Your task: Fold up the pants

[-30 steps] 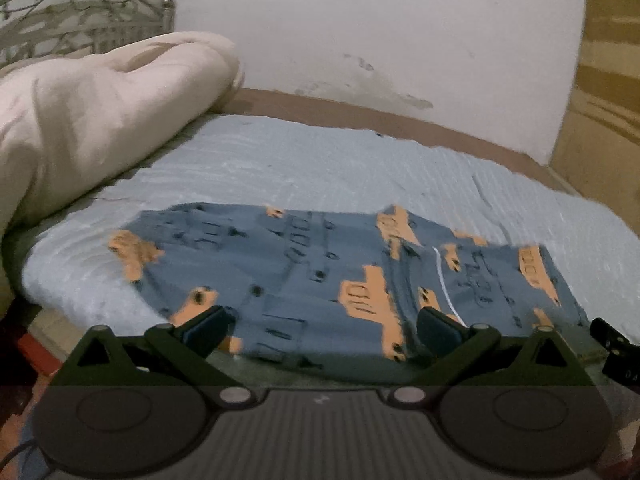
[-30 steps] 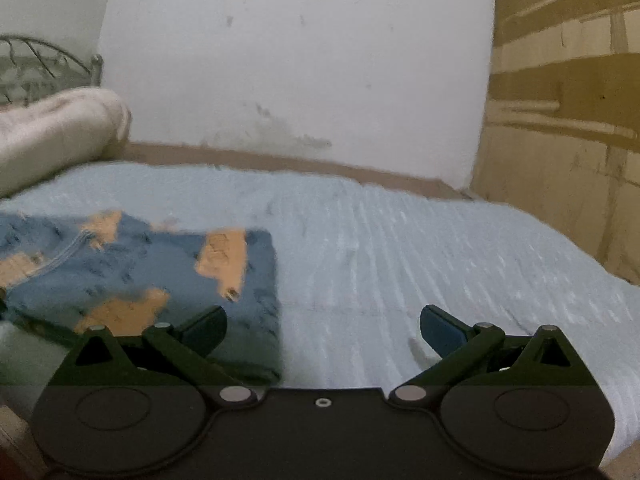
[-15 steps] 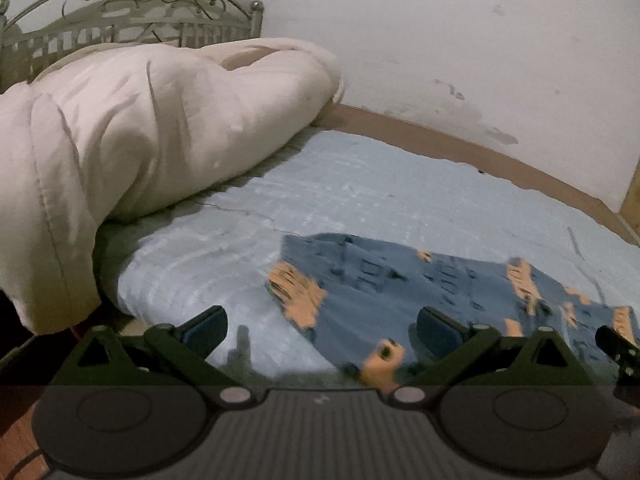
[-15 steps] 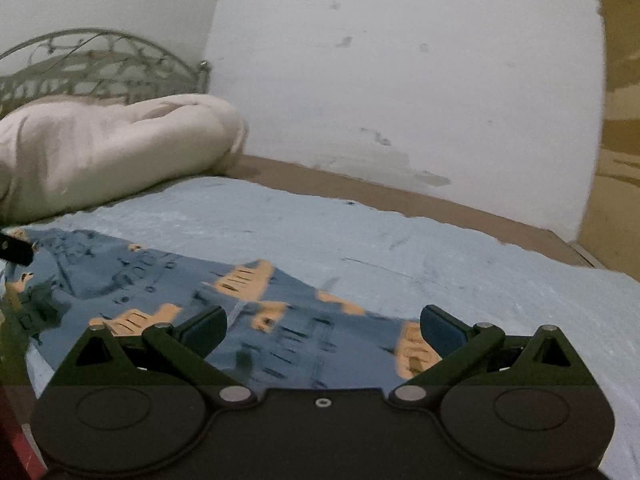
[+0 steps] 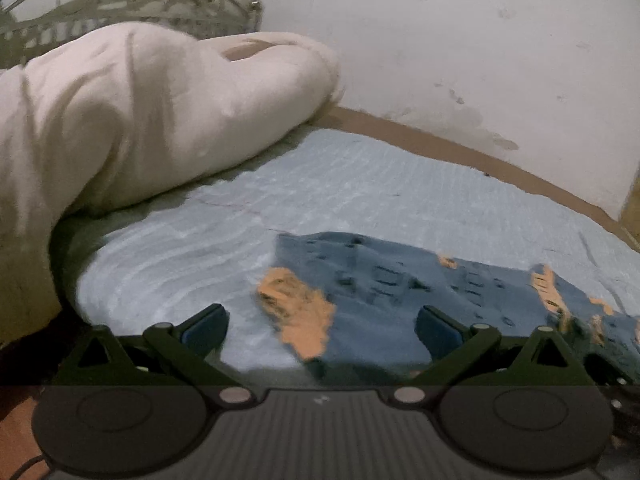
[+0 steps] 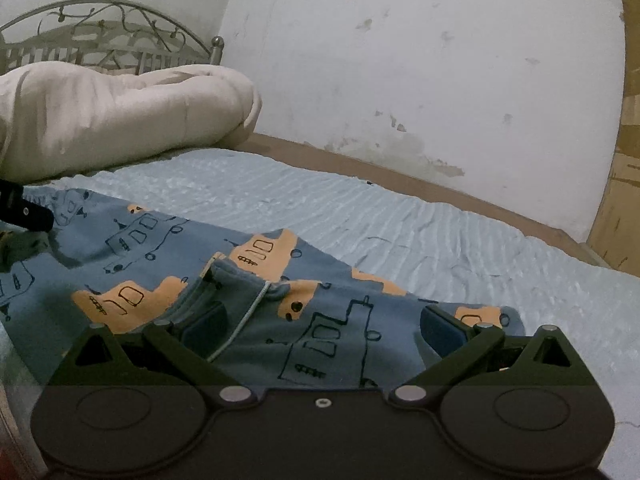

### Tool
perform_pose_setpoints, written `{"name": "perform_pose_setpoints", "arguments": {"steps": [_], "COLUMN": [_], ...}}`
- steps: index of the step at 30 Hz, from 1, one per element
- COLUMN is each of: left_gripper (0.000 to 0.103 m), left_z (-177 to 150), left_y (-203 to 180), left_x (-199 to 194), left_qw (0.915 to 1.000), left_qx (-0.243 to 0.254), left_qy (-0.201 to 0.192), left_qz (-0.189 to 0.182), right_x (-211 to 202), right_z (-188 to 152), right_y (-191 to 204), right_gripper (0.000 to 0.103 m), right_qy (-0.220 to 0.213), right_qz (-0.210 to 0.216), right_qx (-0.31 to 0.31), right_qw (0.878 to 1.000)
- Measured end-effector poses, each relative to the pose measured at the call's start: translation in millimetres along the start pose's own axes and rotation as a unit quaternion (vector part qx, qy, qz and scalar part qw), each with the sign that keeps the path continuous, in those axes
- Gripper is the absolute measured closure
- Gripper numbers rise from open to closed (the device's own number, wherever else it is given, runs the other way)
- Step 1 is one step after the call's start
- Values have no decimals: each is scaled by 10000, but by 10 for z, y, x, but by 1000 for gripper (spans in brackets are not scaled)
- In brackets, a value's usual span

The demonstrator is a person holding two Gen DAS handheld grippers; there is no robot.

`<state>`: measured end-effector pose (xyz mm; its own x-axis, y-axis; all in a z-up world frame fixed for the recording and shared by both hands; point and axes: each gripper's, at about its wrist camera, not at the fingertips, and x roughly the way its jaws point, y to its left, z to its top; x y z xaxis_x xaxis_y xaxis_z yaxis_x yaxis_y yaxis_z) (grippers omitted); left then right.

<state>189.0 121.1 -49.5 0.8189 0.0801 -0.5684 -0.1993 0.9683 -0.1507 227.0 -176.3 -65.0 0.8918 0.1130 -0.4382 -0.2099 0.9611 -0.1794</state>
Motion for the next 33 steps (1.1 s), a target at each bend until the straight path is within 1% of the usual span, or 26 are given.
{"name": "perform_pose_setpoints", "arguments": {"steps": [3, 8, 11, 13, 14, 16, 18, 20, 23, 24, 25, 26, 27, 28, 29, 30, 31, 32, 33], "left_gripper": [1, 1, 1, 1, 1, 1, 1, 1, 1, 1, 1, 1, 1, 1, 2, 4, 7, 9, 15], "left_z": [-9, -19, -14, -15, -10, -3, -4, -1, 7, 7, 4, -13, -27, -44, -57, -62, -66, -62, -60], "left_y": [-124, -327, -394, -396, -383, -285, -155, -48, 49, 89, 152, 226, 305, 367, 407, 430, 438, 443, 433], "left_x": [-35, -97, -144, -126, -92, 0, 61, 69, 52, 44, 28, 3, -11, -15, -8, 3, 23, 52, 71], "left_qw": [9994, 9983, 9966, 9964, 9971, 9991, 9999, 9994, 9968, 9951, 9912, 9852, 9775, 9703, 9664, 9651, 9656, 9674, 9701], "left_qx": [250, 523, 672, 711, 662, 405, 5, -347, -745, -895, -1144, -1427, -1731, -2002, -2157, -2223, -2235, -2208, -2163], "left_qy": [-19, -266, -466, -446, -374, -113, 58, 35, -23, -62, -146, -230, -298, -352, -367, -347, -311, -271, -207], "left_qz": [-220, -61, -130, -95, -29, 105, 88, -65, -300, -419, -651, -916, -1166, -1311, -1352, -1340, -1291, -1215, -1083], "right_x": [-23, -35, -33, -33, -31, -32, -33, -34, -34, -36, -38, -39, -42, -44, -43, -44, -43, -45, -48], "right_z": [-42, -61, -66, -68, -67, -69, -69, -70, -72, -74, -75, -76, -79, -81, -81, -82, -83, -84, -84], "right_y": [0, 39, 34, 30, 24, 21, 22, 20, 19, 19, 19, 21, 26, 26, 24, 26, 26, 29, 30], "right_gripper": [1, 1, 1, 1, 1, 1, 1, 1, 1, 1, 1, 1, 1, 1, 1, 1, 1, 1, 1], "right_qy": [-119, -221, -228, -224, -223, -229, -231, -238, -247, -254, -262, -271, -282, -286, -287, -285, -282, -284, -285], "right_qz": [-19, -102, -94, -85, -80, -77, -76, -68, -71, -73, -77, -83, -85, -86, -82, -80, -75, -81, -81], "right_qx": [43, -39, -21, -6, 1, 5, 8, 19, 17, 17, 14, 8, 1, -1, 5, 7, 14, 9, 10], "right_qw": [9999, 9997, 9997, 9997, 9997, 9997, 9997, 9997, 9997, 9996, 9996, 9996, 9996, 9996, 9996, 9996, 9996, 9996, 9996]}}
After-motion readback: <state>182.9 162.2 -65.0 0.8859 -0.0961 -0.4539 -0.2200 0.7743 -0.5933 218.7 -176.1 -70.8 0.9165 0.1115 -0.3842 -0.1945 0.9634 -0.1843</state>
